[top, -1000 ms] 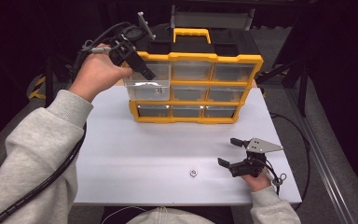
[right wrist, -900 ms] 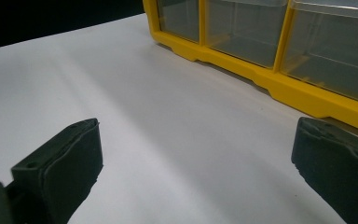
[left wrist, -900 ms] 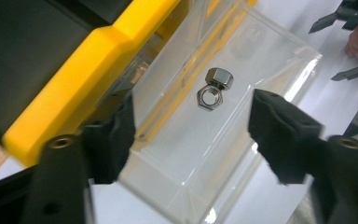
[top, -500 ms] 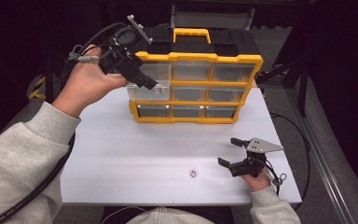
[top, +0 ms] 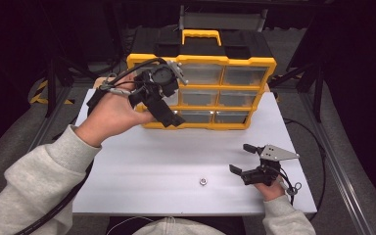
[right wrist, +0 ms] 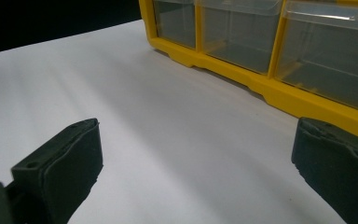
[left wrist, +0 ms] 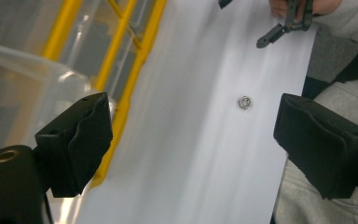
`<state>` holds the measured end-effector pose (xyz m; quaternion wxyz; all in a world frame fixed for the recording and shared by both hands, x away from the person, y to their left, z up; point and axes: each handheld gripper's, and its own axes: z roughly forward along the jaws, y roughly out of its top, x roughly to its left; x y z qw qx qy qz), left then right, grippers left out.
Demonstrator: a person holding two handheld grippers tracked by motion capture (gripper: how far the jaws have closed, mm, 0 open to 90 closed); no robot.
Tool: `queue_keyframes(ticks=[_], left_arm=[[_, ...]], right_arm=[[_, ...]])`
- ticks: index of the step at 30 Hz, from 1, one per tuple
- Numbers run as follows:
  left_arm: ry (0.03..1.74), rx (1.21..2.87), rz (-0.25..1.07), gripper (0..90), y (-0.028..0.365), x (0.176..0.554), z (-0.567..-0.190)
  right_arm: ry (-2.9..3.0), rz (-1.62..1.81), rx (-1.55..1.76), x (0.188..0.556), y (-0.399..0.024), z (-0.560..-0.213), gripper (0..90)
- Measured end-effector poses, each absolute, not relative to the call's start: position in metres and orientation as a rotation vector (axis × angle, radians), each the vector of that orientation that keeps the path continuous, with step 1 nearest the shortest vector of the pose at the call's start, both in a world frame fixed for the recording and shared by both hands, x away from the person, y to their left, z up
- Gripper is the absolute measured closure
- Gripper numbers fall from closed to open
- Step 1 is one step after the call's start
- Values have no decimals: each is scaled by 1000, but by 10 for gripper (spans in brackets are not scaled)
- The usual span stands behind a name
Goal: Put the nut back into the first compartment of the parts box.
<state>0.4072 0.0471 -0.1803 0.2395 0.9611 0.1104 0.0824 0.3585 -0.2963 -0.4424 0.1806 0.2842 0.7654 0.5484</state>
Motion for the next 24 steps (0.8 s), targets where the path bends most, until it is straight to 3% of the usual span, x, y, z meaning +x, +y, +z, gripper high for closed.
queue_keyframes(ticks=[12, 24], left_arm=[[190, 2691, 213, 123, 18, 396, -232], [135, 2717, 104, 151, -8, 395, -288]], right_arm=[[2151, 1554, 801, 358, -298, -441, 25], [2127, 1556, 795, 356, -299, -439, 25]])
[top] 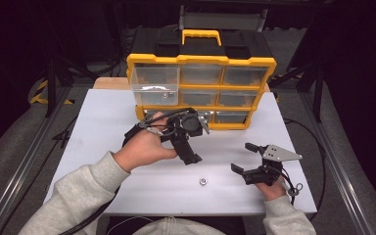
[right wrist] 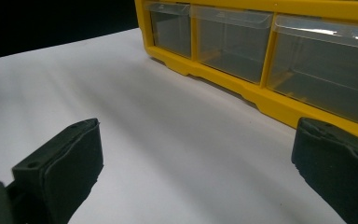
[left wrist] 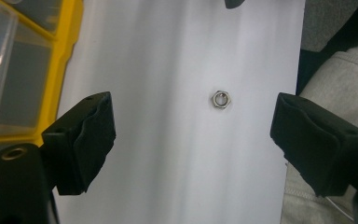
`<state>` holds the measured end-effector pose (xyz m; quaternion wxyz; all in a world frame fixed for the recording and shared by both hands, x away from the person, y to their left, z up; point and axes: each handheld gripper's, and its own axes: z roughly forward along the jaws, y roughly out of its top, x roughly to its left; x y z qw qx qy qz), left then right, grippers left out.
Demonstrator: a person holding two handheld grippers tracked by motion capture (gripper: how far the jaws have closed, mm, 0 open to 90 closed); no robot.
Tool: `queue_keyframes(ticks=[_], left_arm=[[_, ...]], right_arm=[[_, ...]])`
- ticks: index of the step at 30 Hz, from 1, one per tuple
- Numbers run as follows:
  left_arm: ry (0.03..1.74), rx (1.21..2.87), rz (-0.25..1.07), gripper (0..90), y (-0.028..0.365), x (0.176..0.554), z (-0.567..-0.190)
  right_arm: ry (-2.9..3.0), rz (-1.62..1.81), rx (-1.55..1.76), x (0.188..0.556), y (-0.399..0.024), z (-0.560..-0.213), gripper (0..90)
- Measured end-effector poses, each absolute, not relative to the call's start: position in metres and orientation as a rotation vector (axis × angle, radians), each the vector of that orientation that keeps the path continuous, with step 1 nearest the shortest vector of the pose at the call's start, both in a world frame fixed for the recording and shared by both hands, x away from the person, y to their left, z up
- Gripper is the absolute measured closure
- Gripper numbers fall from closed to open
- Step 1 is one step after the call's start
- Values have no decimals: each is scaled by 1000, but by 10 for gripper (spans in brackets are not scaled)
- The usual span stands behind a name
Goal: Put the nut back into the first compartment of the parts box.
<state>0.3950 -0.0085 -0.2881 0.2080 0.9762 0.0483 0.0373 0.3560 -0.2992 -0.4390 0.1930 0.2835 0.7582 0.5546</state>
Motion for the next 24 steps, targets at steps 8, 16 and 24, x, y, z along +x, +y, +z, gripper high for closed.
queue_keyframes(ticks=[8, 16, 24], left_arm=[[117, 2735, 64, 179, -19, 395, -315], [120, 2745, 27, 204, -27, 394, -346], [139, 2747, -49, 233, -35, 395, -374]], right_arm=[[2124, 1560, 791, 356, -300, -439, 25], [2126, 1559, 792, 356, -299, -439, 25], [2135, 1554, 789, 356, -299, -439, 25]])
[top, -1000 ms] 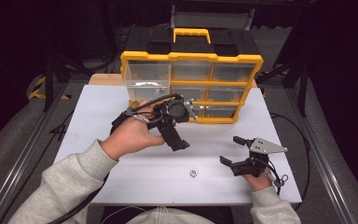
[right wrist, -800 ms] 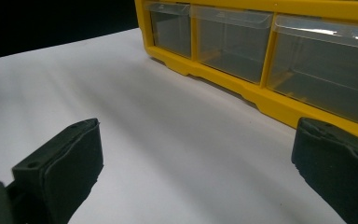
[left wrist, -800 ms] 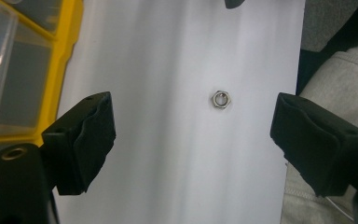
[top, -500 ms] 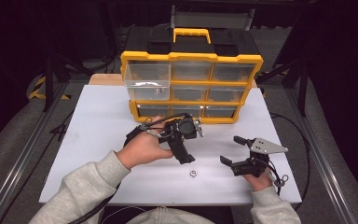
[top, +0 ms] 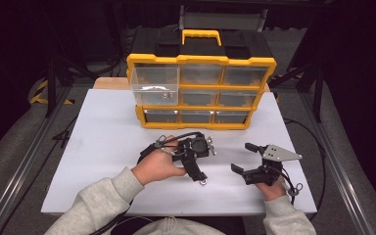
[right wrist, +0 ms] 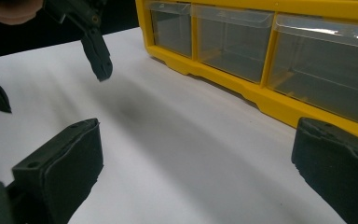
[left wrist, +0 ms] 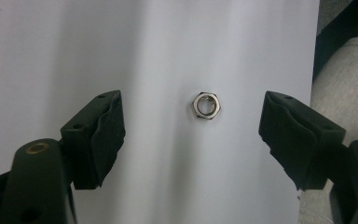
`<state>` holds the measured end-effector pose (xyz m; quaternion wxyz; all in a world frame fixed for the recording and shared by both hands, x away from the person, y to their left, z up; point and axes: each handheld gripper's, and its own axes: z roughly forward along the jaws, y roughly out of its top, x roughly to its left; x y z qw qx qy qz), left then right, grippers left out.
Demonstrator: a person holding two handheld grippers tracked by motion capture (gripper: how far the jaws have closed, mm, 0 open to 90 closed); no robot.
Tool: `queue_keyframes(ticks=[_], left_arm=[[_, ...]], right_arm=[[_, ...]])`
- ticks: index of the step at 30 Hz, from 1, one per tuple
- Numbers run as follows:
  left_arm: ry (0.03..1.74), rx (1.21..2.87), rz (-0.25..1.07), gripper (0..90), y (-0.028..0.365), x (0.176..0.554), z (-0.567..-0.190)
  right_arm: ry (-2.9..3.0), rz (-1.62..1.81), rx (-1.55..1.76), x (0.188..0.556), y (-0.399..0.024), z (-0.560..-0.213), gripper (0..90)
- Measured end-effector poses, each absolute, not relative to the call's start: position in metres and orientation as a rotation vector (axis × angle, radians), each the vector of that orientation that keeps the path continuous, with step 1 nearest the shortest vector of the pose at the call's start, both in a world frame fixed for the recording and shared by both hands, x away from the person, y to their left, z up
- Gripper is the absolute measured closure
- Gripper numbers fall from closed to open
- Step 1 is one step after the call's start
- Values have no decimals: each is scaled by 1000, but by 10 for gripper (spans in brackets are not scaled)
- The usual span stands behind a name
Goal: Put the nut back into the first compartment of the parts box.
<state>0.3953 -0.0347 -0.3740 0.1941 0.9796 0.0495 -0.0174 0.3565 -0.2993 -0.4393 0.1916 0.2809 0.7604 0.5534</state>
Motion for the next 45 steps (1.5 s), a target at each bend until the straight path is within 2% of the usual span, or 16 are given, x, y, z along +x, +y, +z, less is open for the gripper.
queue_keyframes(ticks=[11, 17, 23, 30, 37, 45], left_arm=[[91, 2780, -83, 289, -47, 388, -397], [106, 2797, -85, 352, -54, 385, -408], [91, 2810, -86, 550, -58, 382, -413], [111, 2845, -78, 667, -60, 381, -424], [117, 2839, -126, 697, -58, 384, -420], [109, 2824, -117, 697, -51, 383, -392]], right_arm=[[2140, 1555, 789, 357, -299, -440, 25], [2144, 1555, 790, 357, -299, -440, 26], [2147, 1553, 792, 357, -298, -440, 25], [2159, 1552, 790, 358, -298, -441, 26], [2162, 1551, 791, 358, -298, -441, 27], [2158, 1553, 796, 358, -298, -441, 27]])
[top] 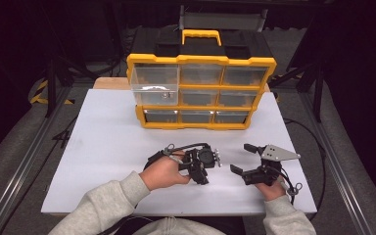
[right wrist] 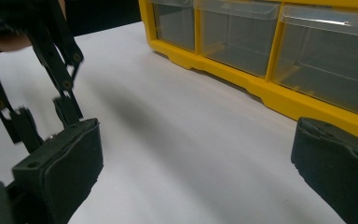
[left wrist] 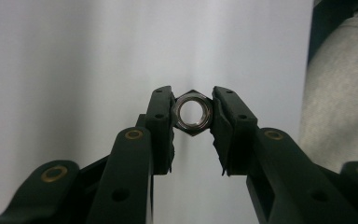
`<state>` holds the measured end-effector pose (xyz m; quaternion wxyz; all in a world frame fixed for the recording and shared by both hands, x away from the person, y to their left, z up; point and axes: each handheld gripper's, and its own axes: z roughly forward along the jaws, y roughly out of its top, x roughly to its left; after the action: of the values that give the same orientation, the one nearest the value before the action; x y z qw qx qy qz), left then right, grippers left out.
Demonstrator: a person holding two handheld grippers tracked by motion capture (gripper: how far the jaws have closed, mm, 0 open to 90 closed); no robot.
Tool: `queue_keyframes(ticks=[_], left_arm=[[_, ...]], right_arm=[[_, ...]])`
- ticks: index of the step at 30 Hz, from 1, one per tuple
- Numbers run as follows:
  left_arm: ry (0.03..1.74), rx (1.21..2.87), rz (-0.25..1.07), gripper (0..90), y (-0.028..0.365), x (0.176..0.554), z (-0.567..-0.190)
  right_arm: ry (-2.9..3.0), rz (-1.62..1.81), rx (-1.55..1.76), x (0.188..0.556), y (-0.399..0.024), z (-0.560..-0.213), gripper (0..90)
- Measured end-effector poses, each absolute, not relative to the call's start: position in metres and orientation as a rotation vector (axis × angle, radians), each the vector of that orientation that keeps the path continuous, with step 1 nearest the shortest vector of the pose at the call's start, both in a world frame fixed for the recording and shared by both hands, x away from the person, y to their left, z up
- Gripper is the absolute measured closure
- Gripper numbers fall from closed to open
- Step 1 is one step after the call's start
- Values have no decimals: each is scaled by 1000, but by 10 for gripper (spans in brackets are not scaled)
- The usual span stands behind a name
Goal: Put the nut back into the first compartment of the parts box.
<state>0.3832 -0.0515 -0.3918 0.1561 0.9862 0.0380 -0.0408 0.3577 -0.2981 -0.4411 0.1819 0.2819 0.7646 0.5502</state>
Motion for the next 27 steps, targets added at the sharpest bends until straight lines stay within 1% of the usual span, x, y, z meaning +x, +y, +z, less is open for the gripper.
queue_keyframes(ticks=[1, 6, 9, 19, 22, 25, 26, 27], left_arm=[[98, 2828, -105, 697, -49, 383, -381], [48, 2832, -81, 697, -40, 380, -353], [60, 2822, -84, 697, -33, 382, -332], [81, 2809, 11, 697, -9, 382, -270], [79, 2797, -7, 697, 0, 383, -250], [84, 2790, 1, 697, 4, 384, -239], [87, 2790, 18, 697, 8, 385, -229], [87, 2790, 18, 697, 8, 385, -229]], right_arm=[[2158, 1553, 796, 358, -298, -441, 27], [2157, 1554, 797, 358, -298, -441, 27], [2158, 1552, 798, 358, -298, -441, 27], [2155, 1552, 801, 358, -298, -441, 27], [2149, 1554, 803, 358, -299, -441, 26], [2152, 1551, 800, 358, -298, -441, 26], [2153, 1554, 798, 357, -298, -441, 27], [2153, 1554, 798, 357, -298, -441, 27]])
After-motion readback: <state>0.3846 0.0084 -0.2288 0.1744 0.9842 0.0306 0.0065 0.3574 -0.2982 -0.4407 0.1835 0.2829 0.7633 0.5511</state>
